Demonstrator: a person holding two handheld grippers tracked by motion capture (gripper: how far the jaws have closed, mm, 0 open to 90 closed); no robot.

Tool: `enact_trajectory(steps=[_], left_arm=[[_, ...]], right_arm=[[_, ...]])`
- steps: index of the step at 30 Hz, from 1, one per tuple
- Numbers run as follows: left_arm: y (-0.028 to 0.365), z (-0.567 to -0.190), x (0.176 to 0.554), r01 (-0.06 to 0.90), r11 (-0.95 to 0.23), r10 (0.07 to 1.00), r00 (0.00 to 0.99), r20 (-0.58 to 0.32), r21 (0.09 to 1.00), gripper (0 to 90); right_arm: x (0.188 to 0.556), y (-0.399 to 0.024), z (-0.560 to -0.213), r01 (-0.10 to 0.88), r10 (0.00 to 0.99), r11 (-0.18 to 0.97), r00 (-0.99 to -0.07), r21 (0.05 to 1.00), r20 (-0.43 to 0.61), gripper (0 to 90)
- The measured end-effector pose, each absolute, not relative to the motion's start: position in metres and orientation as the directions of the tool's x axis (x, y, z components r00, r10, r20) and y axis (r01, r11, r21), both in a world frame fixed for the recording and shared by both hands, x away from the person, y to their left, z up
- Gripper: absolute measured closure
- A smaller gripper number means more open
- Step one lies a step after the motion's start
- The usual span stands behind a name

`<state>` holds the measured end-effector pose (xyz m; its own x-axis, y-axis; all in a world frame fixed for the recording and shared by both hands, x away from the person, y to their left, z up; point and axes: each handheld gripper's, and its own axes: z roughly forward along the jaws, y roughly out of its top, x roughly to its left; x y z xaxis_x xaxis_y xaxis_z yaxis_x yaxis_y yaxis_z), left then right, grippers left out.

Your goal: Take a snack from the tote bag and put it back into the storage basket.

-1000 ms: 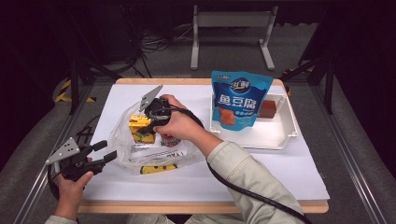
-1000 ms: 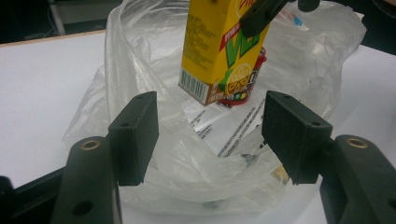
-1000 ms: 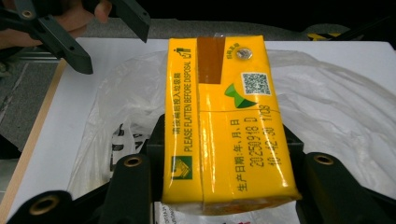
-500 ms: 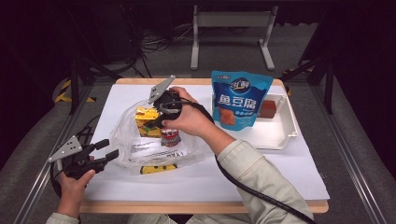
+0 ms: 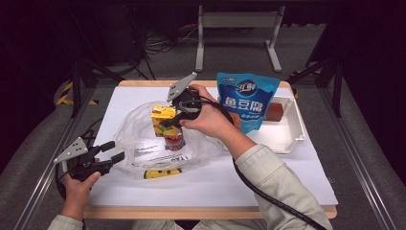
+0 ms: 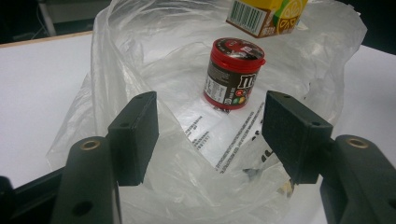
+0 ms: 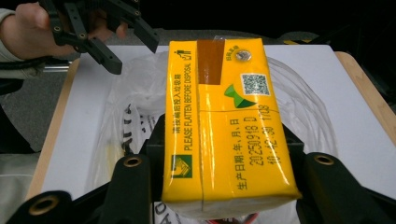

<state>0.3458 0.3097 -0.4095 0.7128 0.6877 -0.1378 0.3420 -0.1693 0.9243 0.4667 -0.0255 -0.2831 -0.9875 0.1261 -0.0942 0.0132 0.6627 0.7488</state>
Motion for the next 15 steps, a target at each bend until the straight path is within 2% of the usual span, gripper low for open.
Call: enact_trajectory(steps=[15], left_arm=[[0.312, -0.410, 0.344, 0.348, -0.169, 0.694, 0.707, -0.139, 0.922, 37.0]], right_arm=[[0.464, -0.053, -0.269, 0.028, 0.141, 0.663, -0.986, 0.748, -0.088, 54.5]])
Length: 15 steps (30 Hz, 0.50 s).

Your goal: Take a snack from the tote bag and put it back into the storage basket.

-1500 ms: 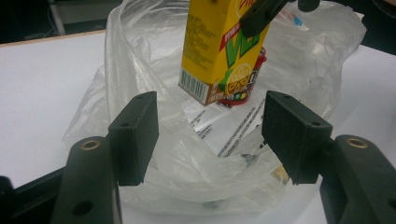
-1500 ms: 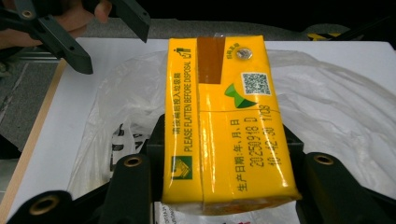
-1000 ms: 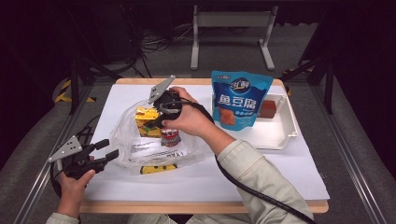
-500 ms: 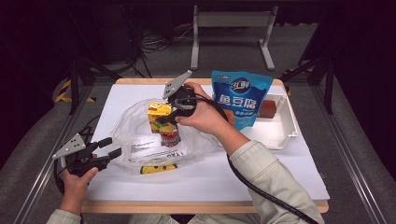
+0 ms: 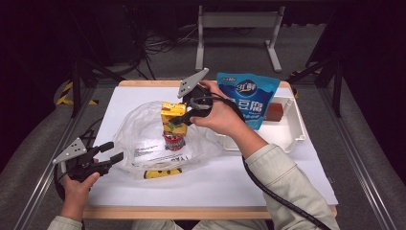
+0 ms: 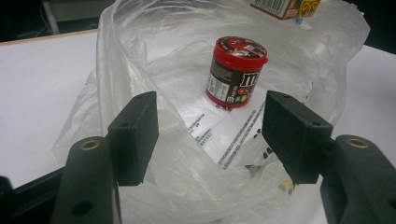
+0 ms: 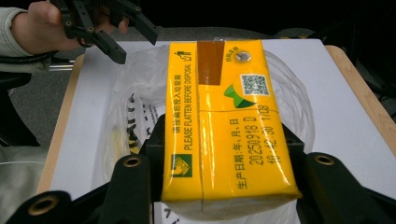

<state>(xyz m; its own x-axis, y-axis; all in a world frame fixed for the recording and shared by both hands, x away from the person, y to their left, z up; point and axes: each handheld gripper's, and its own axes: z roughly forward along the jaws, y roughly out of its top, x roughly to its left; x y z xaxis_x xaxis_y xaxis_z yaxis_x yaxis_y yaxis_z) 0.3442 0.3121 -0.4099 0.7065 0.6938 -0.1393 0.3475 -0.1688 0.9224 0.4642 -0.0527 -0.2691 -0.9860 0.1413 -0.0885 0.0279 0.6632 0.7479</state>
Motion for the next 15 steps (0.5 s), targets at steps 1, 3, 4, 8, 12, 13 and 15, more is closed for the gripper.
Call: enact_trajectory(steps=[1, 3, 4, 8, 12, 13, 15], left_arm=[[0.312, -0.410, 0.344, 0.348, -0.169, 0.694, 0.707, -0.139, 0.922, 37.0], [0.312, -0.410, 0.345, 0.347, -0.167, 0.694, 0.706, -0.140, 0.923, 36.9], [0.312, -0.410, 0.345, 0.347, -0.167, 0.694, 0.706, -0.140, 0.923, 37.0], [0.312, -0.410, 0.345, 0.348, -0.167, 0.694, 0.706, -0.141, 0.923, 36.9], [0.311, -0.410, 0.345, 0.347, -0.170, 0.693, 0.707, -0.139, 0.922, 37.0], [0.311, -0.410, 0.345, 0.347, -0.171, 0.694, 0.707, -0.138, 0.922, 36.9], [0.311, -0.410, 0.345, 0.349, -0.168, 0.695, 0.705, -0.141, 0.922, 36.9]], right_arm=[[0.464, -0.053, -0.269, 0.028, 0.141, 0.663, -0.986, 0.748, -0.088, 54.5], [0.465, -0.060, -0.267, 0.032, 0.148, 0.664, -0.985, 0.747, -0.089, 54.5], [0.465, -0.060, -0.267, 0.032, 0.148, 0.664, -0.985, 0.747, -0.089, 54.5], [0.465, -0.070, -0.264, 0.042, 0.163, 0.661, -0.983, 0.749, -0.089, 54.5], [0.465, -0.080, -0.260, 0.051, 0.179, 0.656, -0.980, 0.753, -0.090, 54.4], [0.465, -0.083, -0.259, 0.052, 0.184, 0.654, -0.979, 0.754, -0.092, 54.4], [0.465, -0.089, -0.256, 0.052, 0.190, 0.655, -0.977, 0.754, -0.098, 54.5]])
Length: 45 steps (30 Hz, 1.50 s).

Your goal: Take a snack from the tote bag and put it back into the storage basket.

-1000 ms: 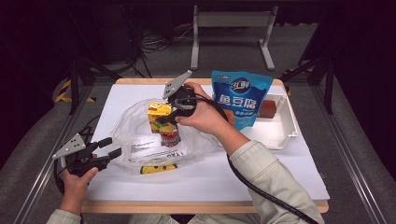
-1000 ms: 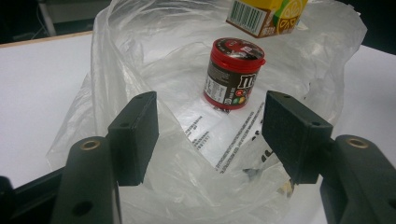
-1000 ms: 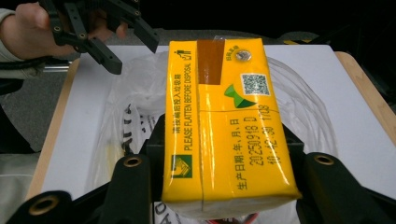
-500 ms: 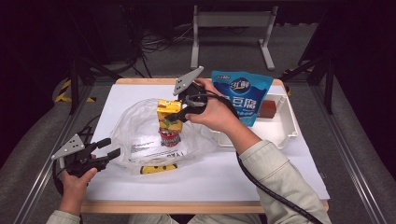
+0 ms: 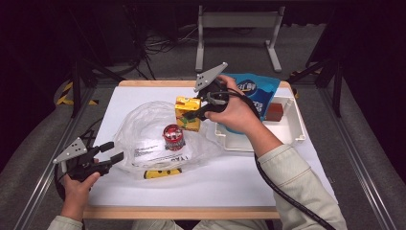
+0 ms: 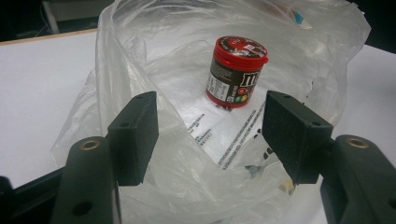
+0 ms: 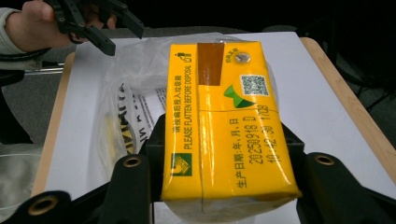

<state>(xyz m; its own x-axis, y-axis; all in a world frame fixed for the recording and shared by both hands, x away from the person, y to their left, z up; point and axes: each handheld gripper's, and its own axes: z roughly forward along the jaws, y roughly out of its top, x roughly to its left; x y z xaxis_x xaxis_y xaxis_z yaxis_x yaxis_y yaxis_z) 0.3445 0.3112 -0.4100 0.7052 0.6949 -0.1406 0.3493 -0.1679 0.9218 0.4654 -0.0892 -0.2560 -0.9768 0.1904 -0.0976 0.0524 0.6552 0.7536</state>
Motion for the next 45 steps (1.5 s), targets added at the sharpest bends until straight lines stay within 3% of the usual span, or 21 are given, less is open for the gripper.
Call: enact_trajectory(steps=[19, 45], left_arm=[[0.311, -0.410, 0.345, 0.348, -0.171, 0.694, 0.706, -0.138, 0.922, 36.8], [0.309, -0.411, 0.345, 0.352, -0.176, 0.695, 0.706, -0.138, 0.919, 36.9]], right_arm=[[0.464, -0.138, -0.242, 0.083, 0.260, 0.654, -0.958, 0.752, -0.120, 54.4], [0.474, -0.186, -0.249, 0.137, 0.347, 0.636, -0.930, 0.759, -0.122, 54.5]])
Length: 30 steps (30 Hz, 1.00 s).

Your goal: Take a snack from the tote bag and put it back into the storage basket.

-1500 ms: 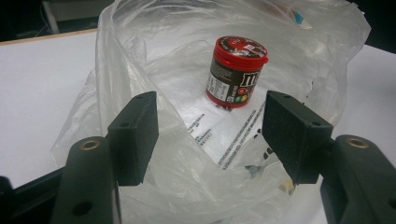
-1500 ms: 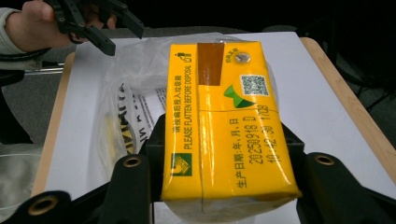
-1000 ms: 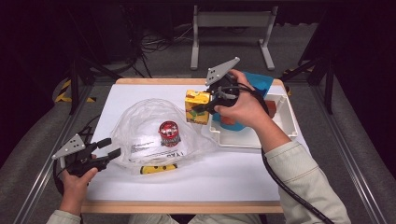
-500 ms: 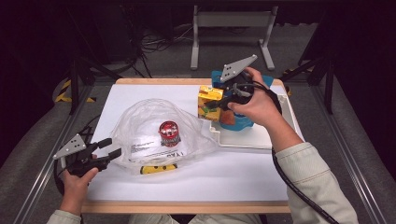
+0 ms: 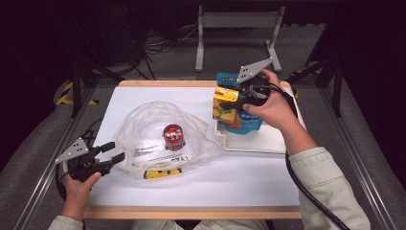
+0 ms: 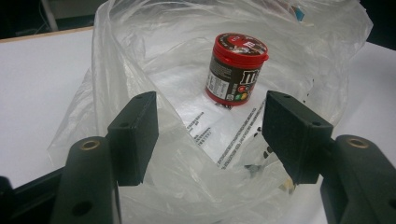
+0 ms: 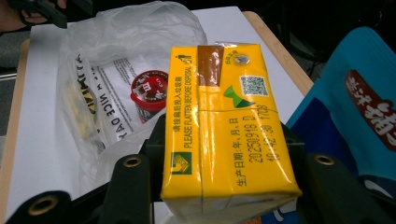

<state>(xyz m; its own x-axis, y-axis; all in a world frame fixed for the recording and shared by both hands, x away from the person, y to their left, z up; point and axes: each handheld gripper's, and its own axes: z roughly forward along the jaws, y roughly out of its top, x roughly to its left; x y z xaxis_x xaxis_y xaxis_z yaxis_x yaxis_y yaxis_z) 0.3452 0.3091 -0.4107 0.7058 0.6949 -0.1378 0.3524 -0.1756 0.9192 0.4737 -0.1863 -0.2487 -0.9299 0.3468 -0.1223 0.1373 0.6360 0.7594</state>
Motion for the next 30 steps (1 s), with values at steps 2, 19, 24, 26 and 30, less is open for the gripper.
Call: enact_trajectory(steps=[2, 19, 24, 26, 30], left_arm=[[0.309, -0.411, 0.346, 0.351, -0.177, 0.694, 0.707, -0.136, 0.920, 36.9], [0.309, -0.411, 0.345, 0.352, -0.177, 0.695, 0.706, -0.136, 0.919, 36.8], [0.310, -0.411, 0.345, 0.355, -0.172, 0.697, 0.703, -0.141, 0.919, 36.9], [0.309, -0.411, 0.346, 0.354, -0.173, 0.695, 0.705, -0.141, 0.919, 36.8], [0.310, -0.411, 0.345, 0.352, -0.174, 0.695, 0.706, -0.139, 0.920, 36.8]], right_arm=[[0.474, -0.189, -0.250, 0.136, 0.347, 0.638, -0.930, 0.758, -0.125, 54.5], [0.477, -0.206, -0.275, 0.119, 0.349, 0.651, -0.924, 0.750, -0.156, 54.4], [0.479, -0.207, -0.285, 0.122, 0.346, 0.658, -0.926, 0.743, -0.154, 54.5], [0.479, -0.207, -0.289, 0.123, 0.346, 0.659, -0.926, 0.742, -0.154, 54.5], [0.480, -0.208, -0.295, 0.126, 0.344, 0.665, -0.927, 0.736, -0.152, 54.5]])
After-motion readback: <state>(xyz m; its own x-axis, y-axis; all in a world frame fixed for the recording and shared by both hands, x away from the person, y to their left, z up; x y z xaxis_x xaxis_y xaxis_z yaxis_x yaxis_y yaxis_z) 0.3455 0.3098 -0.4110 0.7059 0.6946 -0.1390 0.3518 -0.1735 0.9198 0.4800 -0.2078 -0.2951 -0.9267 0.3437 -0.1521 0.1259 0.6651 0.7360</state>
